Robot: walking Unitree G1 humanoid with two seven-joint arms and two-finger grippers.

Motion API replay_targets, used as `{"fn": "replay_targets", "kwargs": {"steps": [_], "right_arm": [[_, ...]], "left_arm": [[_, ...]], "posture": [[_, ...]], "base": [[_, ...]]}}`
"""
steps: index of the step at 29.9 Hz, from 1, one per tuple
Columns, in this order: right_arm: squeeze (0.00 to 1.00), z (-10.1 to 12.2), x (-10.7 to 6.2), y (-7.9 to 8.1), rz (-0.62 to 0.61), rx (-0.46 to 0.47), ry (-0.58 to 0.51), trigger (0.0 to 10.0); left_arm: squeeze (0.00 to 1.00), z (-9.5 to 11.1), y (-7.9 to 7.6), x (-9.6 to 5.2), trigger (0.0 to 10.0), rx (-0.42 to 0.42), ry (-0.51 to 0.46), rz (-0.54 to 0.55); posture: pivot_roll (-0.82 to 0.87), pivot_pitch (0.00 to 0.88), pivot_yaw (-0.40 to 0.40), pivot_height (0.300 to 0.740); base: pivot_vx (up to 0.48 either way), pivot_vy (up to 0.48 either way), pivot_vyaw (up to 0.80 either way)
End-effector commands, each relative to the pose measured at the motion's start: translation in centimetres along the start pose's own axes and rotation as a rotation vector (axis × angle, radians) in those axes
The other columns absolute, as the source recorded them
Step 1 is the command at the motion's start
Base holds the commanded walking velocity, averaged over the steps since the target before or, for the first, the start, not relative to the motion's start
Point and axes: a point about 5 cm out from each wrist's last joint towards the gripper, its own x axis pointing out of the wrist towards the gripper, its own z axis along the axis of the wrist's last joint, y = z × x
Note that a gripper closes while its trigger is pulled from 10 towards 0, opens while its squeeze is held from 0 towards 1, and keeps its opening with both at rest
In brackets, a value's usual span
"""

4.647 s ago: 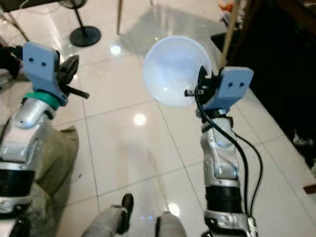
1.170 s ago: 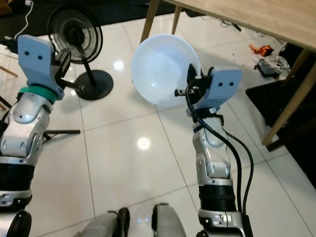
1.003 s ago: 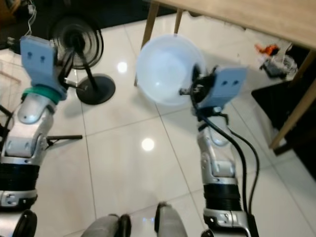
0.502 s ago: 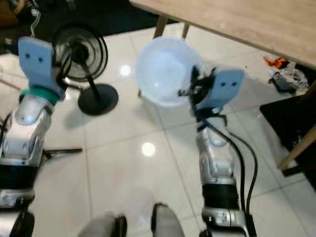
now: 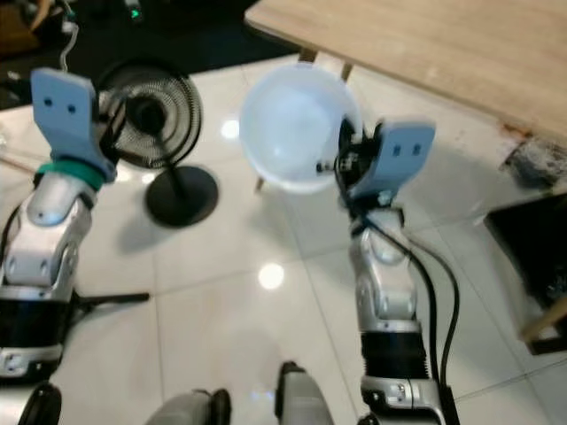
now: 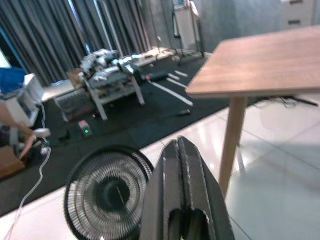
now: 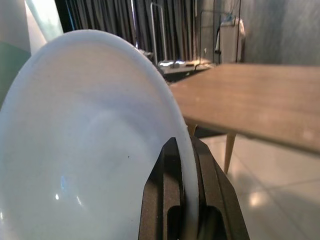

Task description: Setting the table

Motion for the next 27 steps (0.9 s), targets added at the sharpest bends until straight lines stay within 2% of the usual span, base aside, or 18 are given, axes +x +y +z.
{"fn": "replay_targets", "kwargs": {"steps": [1, 18, 27], "right_arm": [[0.00, 0.01, 0.04, 0.71, 0.017, 0.014, -0.009, 10.0], [0.00, 0.06, 0.18, 0.71, 0.016, 0.018, -0.013, 10.0], [0.00, 0.10, 0.28, 0.67, 0.013, 0.025, -0.017, 10.0]], "left_arm": [[0.00, -0.50, 0.84, -0.39, 10.0, 0.008, 0.020, 0.024], [0.00, -0.48, 0.73, -0.24, 10.0, 0.007, 0.016, 0.017], [0.00, -0.51, 0.72, -0.21, 10.0, 0.008, 0.015, 0.015]], "posture": [[-0.01, 0.144, 0.102, 0.740], [-0.01, 0.129, 0.106, 0.740], [-0.01, 0.123, 0.105, 0.740]], "base": [[0.461, 0.000, 0.00], [0.461, 0.000, 0.00], [0.461, 0.000, -0.65]]}}
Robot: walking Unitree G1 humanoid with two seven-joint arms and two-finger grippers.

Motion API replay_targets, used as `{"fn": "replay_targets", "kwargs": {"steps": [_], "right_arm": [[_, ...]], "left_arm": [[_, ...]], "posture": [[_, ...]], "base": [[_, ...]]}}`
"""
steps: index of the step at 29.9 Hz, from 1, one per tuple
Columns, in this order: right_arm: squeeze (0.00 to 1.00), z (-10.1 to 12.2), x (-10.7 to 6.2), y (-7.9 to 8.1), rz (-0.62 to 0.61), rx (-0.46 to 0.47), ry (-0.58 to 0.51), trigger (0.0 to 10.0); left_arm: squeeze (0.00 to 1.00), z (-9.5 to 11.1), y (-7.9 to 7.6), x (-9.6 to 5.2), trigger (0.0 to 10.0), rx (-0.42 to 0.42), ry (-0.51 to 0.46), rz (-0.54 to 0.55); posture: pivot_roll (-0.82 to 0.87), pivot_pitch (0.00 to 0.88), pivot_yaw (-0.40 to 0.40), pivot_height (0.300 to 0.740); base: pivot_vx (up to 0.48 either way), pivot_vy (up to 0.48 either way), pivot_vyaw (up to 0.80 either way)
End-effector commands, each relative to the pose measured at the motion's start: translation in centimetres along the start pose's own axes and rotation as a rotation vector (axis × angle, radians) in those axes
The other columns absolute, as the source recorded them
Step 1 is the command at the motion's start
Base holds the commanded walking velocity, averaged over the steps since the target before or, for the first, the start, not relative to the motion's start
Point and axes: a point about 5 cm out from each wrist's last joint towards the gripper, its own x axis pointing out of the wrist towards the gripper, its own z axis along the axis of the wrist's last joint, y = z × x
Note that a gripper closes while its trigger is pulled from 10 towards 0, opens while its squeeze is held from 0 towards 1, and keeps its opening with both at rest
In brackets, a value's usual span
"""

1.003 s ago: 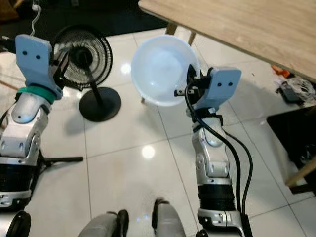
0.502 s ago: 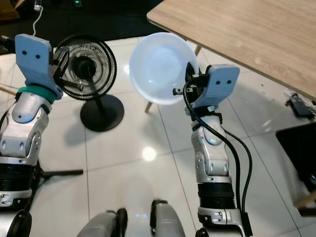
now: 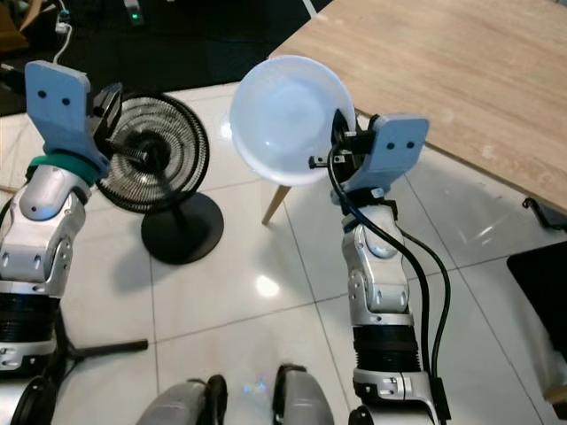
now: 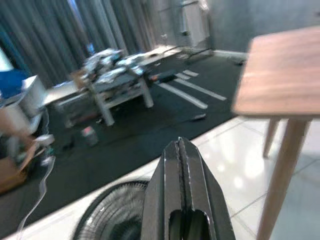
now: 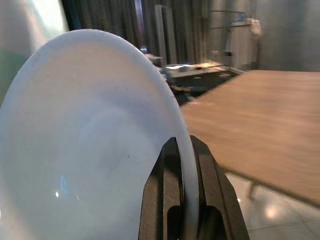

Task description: Setting the table

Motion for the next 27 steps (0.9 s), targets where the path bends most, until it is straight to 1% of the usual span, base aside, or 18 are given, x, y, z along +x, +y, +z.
{"fn": "replay_targets", "kwargs": {"steps": [1, 27], "right_arm": [[0.00, 0.10, -0.20, -0.59, -0.021, 0.003, -0.009, 10.0], [0.00, 0.16, -0.16, -0.82, -0.035, 0.000, -0.007, 10.0]], "left_arm": [[0.00, -0.20, -0.37, -0.07, 10.0, -0.001, 0.003, -0.016], [0.00, -0.22, -0.39, -0.02, 10.0, -0.003, 0.003, -0.020]], "posture": [[-0.01, 0.123, 0.105, 0.740], [-0.02, 0.129, 0.108, 0.740]], "base": [[0.461, 0.000, -0.72], [0.461, 0.000, -0.78]]}}
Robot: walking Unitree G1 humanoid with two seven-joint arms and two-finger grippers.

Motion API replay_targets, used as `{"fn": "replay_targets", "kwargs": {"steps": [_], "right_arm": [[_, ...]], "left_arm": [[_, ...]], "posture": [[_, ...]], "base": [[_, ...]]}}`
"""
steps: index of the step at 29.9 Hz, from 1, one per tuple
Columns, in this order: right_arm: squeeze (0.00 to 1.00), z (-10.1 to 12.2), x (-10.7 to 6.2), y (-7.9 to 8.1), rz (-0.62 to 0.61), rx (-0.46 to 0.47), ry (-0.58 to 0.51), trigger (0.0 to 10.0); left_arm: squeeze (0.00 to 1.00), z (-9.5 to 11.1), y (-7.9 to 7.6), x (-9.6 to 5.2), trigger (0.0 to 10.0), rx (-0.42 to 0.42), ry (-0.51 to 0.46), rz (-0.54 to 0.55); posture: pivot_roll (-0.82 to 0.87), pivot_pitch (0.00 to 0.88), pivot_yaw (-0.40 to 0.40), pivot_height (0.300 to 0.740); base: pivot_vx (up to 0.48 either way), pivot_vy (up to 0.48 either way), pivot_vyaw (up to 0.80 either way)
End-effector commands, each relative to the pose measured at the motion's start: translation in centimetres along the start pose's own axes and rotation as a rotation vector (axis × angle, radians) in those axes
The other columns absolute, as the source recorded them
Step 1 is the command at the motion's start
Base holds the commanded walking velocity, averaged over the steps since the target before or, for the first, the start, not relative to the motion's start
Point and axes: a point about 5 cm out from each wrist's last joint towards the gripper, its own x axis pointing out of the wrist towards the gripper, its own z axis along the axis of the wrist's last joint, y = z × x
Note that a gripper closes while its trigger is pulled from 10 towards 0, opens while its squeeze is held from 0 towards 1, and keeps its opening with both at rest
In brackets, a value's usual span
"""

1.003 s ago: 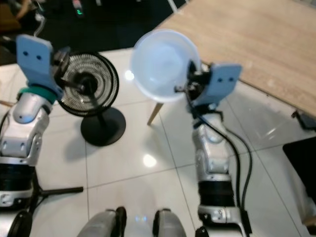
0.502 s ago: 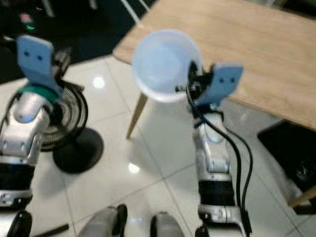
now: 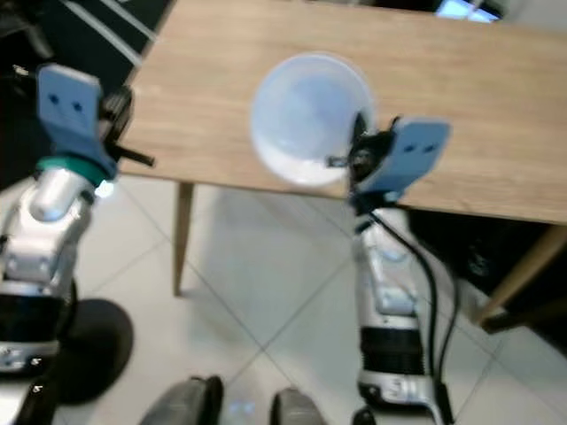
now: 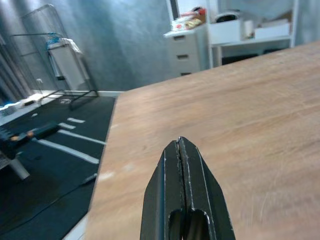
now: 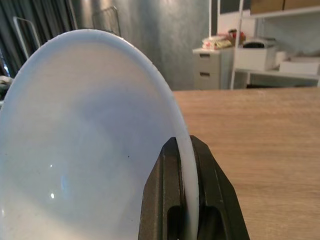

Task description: Setting the table

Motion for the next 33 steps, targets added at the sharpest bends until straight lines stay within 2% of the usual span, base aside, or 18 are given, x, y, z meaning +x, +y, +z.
{"fn": "replay_targets", "kwargs": {"steps": [1, 22, 25, 27, 29, 33], "right_arm": [[0.00, 0.1, -0.1, -0.7, -0.023, -0.010, -0.003, 10.0], [0.00, 0.4, 0.2, -0.4, -0.009, -0.041, -0.025, 10.0], [0.00, 0.5, 0.1, -0.5, -0.011, -0.053, -0.027, 10.0], [0.00, 0.5, 0.1, -0.5, -0.011, -0.053, -0.027, 10.0], [0.00, 0.5, 0.1, -0.5, -0.014, -0.057, -0.025, 10.0], [0.00, 0.4, 0.0, -0.6, -0.016, -0.058, -0.022, 10.0]], "left_arm": [[0.00, -0.3, -0.2, -0.1, 10.0, -0.007, 0.012, -0.004], [0.00, -0.3, -0.2, -0.1, 10.0, -0.009, 0.010, -0.006], [0.00, -0.4, -1.0, -0.4, 10.0, -0.045, 0.021, -0.081], [0.00, -0.4, -1.0, -0.4, 10.0, -0.045, 0.021, -0.081], [0.00, -0.4, -2.0, -0.9, 10.0, -0.060, 0.018, -0.170], [0.00, -0.3, -2.6, -1.3, 10.0, -0.077, 0.013, -0.220]], "posture": [[-0.02, 0.129, 0.108, 0.740], [-0.01, 0.129, 0.108, 0.740], [-0.01, 0.132, 0.110, 0.740], [-0.01, 0.132, 0.110, 0.740], [-0.01, 0.136, 0.111, 0.740], [-0.01, 0.139, 0.109, 0.740]], "base": [[0.461, 0.000, -0.50], [0.459, 0.000, 0.00], [0.089, 0.000, 0.00], [0.000, 0.000, 0.00], [0.000, 0.000, 0.00], [0.000, 0.000, 0.00]]}}
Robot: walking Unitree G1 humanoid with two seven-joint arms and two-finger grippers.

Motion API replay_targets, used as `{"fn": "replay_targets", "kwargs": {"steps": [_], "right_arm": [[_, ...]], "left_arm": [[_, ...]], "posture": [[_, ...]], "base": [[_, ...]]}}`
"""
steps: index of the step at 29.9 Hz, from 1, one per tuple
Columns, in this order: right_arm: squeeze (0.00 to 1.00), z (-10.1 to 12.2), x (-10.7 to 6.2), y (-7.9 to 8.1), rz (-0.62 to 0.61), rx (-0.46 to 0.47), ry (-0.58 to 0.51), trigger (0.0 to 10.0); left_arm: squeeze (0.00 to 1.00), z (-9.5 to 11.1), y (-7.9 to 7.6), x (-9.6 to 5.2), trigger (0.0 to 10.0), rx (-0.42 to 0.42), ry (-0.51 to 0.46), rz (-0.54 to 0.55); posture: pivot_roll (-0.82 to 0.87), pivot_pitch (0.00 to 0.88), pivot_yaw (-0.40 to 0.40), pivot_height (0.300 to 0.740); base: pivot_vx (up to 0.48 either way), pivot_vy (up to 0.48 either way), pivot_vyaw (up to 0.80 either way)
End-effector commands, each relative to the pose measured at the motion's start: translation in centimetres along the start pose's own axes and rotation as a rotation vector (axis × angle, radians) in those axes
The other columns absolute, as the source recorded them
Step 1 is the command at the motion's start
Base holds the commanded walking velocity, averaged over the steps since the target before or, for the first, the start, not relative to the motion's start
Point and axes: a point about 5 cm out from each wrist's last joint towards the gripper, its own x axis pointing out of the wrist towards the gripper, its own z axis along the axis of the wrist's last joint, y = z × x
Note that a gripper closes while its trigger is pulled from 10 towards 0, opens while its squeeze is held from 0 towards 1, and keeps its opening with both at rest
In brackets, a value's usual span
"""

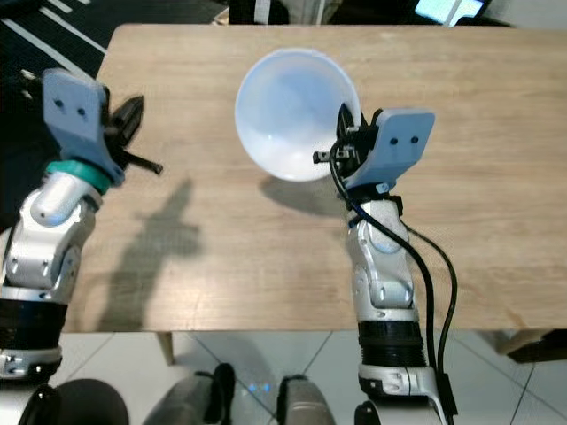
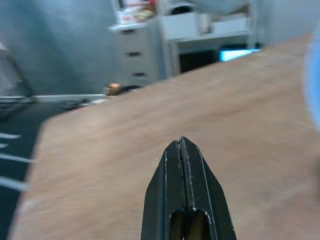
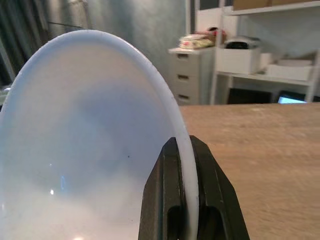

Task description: Setting the table

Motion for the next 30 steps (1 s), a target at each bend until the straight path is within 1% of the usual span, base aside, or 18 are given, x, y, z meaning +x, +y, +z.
{"fn": "replay_targets", "kwargs": {"steps": [1, 4, 5, 6, 10, 11, 12, 13, 15, 16, 20, 21, 22, 24, 26, 27, 29, 30], "right_arm": [[0.00, -0.1, -0.3, -0.1, -0.008, -0.006, -0.001, 10.0], [0.00, -0.1, -0.3, -0.1, -0.005, -0.007, 0.003, 10.0], [0.00, -0.6, -0.3, 0.3, 0.020, -0.023, 0.032, 10.0], [0.00, -0.7, -0.4, 0.4, 0.026, -0.023, 0.042, 10.0], [0.00, -0.9, -0.4, 0.7, 0.029, 0.006, 0.053, 10.0], [0.00, -1.2, -0.3, 0.8, 0.010, 0.094, 0.077, 10.0], [0.00, -1.3, -0.2, 0.9, 0.002, 0.137, 0.090, 10.0], [0.00, -1.4, -0.1, 0.9, -0.002, 0.164, 0.099, 10.0], [0.00, -2.0, 0.4, 1.0, 0.019, 0.172, 0.156, 10.0], [0.00, -2.4, 0.8, 1.0, 0.023, 0.205, 0.192, 10.0], [0.00, -2.7, 1.3, 1.0, 0.030, 0.267, 0.233, 10.0], [0.00, -2.7, 1.3, 1.0, 0.030, 0.267, 0.233, 10.0], [0.00, -2.9, 1.8, 1.0, 0.030, 0.296, 0.252, 10.0], [0.00, -2.9, 1.9, 0.9, 0.029, 0.299, 0.254, 10.0], [0.00, -3.0, 2.3, 1.0, 0.028, 0.350, 0.270, 10.0], [0.00, -3.1, 2.8, 1.0, 0.038, 0.363, 0.278, 10.0], [0.00, -3.1, 2.8, 1.0, 0.038, 0.363, 0.278, 10.0], [0.00, -3.0, 3.2, 1.0, 0.044, 0.368, 0.281, 10.0]], "left_arm": [[0.00, -0.1, -0.2, -0.4, 10.0, -0.006, 0.007, -0.021], [0.00, -0.2, -0.2, -0.4, 10.0, -0.010, 0.012, -0.026], [0.00, -0.8, -0.3, -0.6, 10.0, 0.033, 0.050, -0.043], [0.00, -1.0, -0.3, -0.7, 10.0, 0.047, 0.066, -0.048], [0.00, -1.2, -0.1, -1.1, 10.0, 0.059, 0.082, -0.070], [0.00, -0.9, 0.3, -1.7, 10.0, 0.067, 0.077, -0.136], [0.00, -0.8, 0.4, -2.0, 10.0, 0.072, 0.073, -0.165], [0.00, -0.7, 0.5, -2.1, 10.0, 0.075, 0.071, -0.182], [0.00, -0.1, 1.0, -2.5, 10.0, 0.087, 0.061, -0.241], [0.00, 0.2, 1.2, -2.6, 10.0, 0.097, 0.054, -0.268], [0.00, 0.6, 1.4, -2.7, 10.0, 0.111, 0.046, -0.295], [0.00, 0.6, 1.4, -2.7, 10.0, 0.111, 0.046, -0.295], [0.00, 0.8, 1.6, -2.5, 10.0, 0.136, 0.041, -0.295], [0.00, 0.9, 1.7, -2.4, 10.0, 0.143, 0.039, -0.294], [0.00, 1.0, 1.7, -2.3, 10.0, 0.159, 0.033, -0.301], [0.00, 0.9, 0.7, -1.7, 10.0, 0.177, 0.019, -0.336], [0.00, 0.9, 0.7, -1.7, 10.0, 0.177, 0.019, -0.336], [0.00, 0.9, -0.3, -1.2, 10.0, 0.180, 0.004, -0.356]], "posture": [[-0.01, 0.139, 0.109, 0.740], [-0.01, 0.140, 0.109, 0.740], [-0.01, 0.145, 0.109, 0.740], [-0.01, 0.145, 0.109, 0.740], [0.00, 0.148, 0.108, 0.740], [0.00, 0.151, 0.107, 0.740], [0.01, 0.154, 0.107, 0.740], [0.01, 0.154, 0.107, 0.740], [0.01, 0.157, 0.106, 0.740], [0.01, 0.158, 0.106, 0.740], [0.02, 0.161, 0.103, 0.740], [0.02, 0.161, 0.103, 0.740], [0.02, 0.162, 0.099, 0.740], [0.02, 0.162, 0.099, 0.740], [0.02, 0.165, 0.098, 0.740], [0.02, 0.167, 0.089, 0.740], [0.02, 0.167, 0.089, 0.740], [0.02, 0.166, 0.088, 0.740]], "base": [[0.000, 0.000, 0.00], [0.000, 0.000, 0.00], [0.000, 0.000, 0.00], [0.000, 0.000, 0.00], [0.000, 0.000, 0.00], [0.000, 0.000, 0.00], [0.000, 0.000, 0.00], [0.000, 0.000, 0.00], [0.000, 0.000, 0.00], [0.000, 0.000, 0.00], [0.000, 0.000, 0.00], [0.000, 0.000, 0.00], [0.000, 0.000, 0.00], [0.000, 0.000, 0.00], [0.000, 0.000, 0.00], [0.000, 0.000, 0.00], [0.000, 0.000, 0.00], [0.000, 0.000, 0.00]]}}
